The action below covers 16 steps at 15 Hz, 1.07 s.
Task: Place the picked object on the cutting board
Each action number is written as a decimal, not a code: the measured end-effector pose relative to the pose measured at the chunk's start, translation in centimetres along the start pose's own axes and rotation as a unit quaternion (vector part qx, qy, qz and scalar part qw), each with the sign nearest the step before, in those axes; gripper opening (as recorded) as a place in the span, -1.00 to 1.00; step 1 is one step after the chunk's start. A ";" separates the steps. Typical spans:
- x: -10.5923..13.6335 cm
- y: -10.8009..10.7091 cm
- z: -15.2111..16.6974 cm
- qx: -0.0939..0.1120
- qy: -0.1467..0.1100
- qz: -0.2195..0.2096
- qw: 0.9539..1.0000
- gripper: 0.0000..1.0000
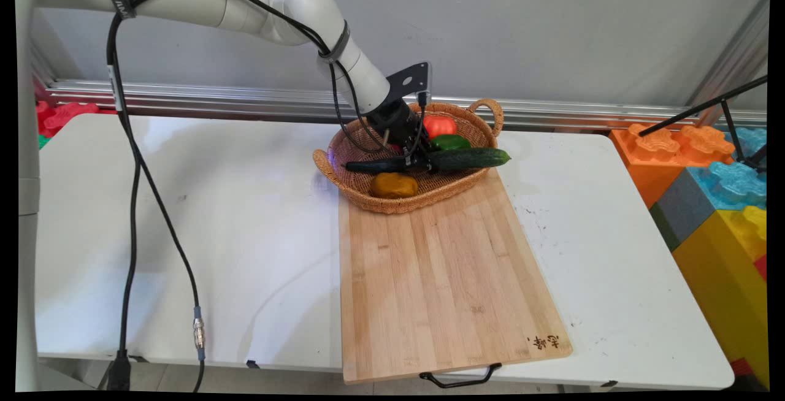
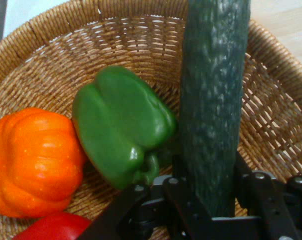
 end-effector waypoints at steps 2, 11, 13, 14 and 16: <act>0.3 0.1 -0.3 0.006 0.002 0.001 1.000 -1.00; 7.5 2.1 -8.1 0.084 0.033 0.000 0.996 -1.00; 10.0 3.6 -9.8 0.079 0.045 -0.004 0.996 -1.00; 11.0 4.4 -10.5 0.072 0.048 -0.009 0.996 -1.00; 13.1 6.7 -11.7 0.048 0.052 -0.031 0.997 -1.00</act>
